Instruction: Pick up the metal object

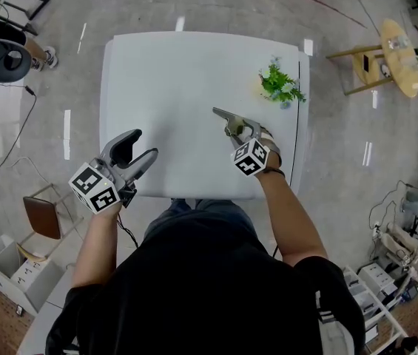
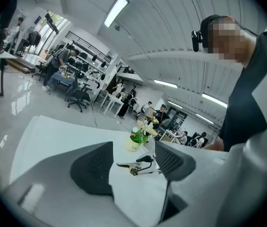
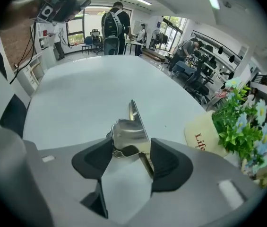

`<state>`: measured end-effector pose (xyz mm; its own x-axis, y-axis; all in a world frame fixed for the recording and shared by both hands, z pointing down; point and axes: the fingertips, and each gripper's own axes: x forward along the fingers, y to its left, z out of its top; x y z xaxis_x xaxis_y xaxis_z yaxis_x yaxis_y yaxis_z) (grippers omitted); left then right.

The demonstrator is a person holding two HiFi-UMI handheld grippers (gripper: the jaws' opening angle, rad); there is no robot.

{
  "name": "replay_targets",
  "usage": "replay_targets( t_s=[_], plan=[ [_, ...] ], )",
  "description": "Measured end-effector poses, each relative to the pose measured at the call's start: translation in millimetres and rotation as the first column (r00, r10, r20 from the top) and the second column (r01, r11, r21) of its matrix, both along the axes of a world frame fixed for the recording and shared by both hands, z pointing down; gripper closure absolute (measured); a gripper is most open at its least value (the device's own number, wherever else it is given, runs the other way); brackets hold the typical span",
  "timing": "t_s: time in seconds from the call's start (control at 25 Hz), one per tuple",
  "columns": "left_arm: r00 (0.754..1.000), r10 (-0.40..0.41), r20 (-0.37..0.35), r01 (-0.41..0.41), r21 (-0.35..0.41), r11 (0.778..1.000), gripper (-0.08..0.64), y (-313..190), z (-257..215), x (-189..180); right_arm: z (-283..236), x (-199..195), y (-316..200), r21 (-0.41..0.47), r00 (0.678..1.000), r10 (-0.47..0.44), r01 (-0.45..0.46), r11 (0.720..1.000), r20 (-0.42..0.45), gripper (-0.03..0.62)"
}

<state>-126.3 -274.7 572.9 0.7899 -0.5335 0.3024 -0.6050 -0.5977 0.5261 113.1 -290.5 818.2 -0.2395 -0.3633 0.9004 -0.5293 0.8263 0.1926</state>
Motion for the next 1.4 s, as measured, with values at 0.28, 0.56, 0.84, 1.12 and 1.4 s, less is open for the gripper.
replay_targets(
  t_s=[0.28,0.56,0.84,1.12,1.4],
  plan=[
    [1.0,0.005,-0.011,-0.005,-0.002,1.0,0.296,0.1,0.0,-2.8,1.2,-7.6,-4.1,0.047,0.997,-0.056,0.058,0.997,-0.052,0.345],
    [1.0,0.005,-0.019,-0.005,-0.012,1.0,0.297,1.0,2.7,-0.1,2.5,-6.2,-4.2,0.072,0.993,-0.085,0.09,0.993,-0.076,0.384],
    [0.999,0.014,-0.043,-0.015,-0.019,1.0,0.297,3.4,0.6,2.2,0.6,-6.3,0.0,0.085,0.992,-0.092,0.1,0.991,-0.091,0.426],
    [0.999,0.017,-0.046,-0.018,-0.02,1.0,0.297,4.0,0.3,4.0,-2.4,-4.2,-4.6,0.101,0.99,-0.091,0.102,0.99,-0.103,0.454],
    [0.998,0.019,-0.055,-0.02,-0.019,1.0,0.297,3.5,-1.4,5.2,-2.9,-2.6,-5.8,0.107,0.988,-0.099,0.112,0.988,-0.117,0.483]
  ],
)
